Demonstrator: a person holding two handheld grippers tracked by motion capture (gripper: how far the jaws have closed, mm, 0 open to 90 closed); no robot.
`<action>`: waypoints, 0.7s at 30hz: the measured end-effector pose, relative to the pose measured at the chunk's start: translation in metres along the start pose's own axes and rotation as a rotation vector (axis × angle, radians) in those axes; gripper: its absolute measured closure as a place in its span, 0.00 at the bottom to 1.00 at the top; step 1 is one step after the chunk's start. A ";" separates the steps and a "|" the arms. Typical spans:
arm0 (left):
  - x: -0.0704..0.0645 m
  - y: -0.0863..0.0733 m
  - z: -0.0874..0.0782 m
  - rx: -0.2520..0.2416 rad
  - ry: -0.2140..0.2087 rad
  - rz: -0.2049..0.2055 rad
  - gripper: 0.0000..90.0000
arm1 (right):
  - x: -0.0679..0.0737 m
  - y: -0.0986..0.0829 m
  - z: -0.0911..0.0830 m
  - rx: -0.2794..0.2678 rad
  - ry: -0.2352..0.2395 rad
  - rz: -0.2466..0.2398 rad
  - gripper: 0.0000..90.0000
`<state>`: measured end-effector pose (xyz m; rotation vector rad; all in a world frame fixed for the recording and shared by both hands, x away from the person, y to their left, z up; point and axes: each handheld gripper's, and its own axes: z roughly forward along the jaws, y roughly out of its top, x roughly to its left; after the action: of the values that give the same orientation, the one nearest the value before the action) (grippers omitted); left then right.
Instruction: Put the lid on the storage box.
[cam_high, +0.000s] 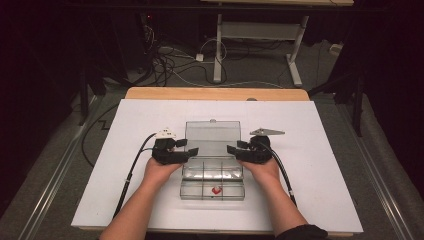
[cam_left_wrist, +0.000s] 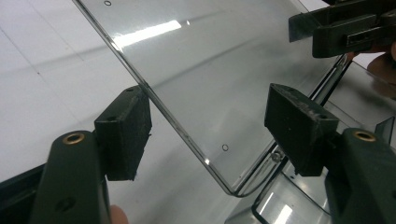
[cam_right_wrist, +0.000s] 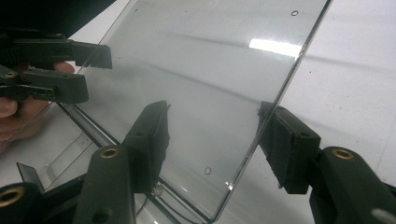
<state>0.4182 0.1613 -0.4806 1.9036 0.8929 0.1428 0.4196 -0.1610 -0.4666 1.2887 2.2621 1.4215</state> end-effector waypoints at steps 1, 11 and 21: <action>0.000 0.000 0.000 0.000 -0.001 0.000 0.34 | 0.000 0.000 0.000 0.001 0.001 0.002 0.51; -0.001 0.001 -0.006 -0.012 0.013 0.014 0.38 | 0.002 0.001 -0.005 0.000 -0.027 -0.040 0.54; -0.003 0.002 -0.013 -0.021 0.027 0.046 0.50 | 0.005 0.000 -0.012 -0.018 -0.055 -0.072 0.61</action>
<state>0.4111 0.1681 -0.4717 1.9068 0.8630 0.2052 0.4102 -0.1651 -0.4585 1.2135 2.2313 1.3621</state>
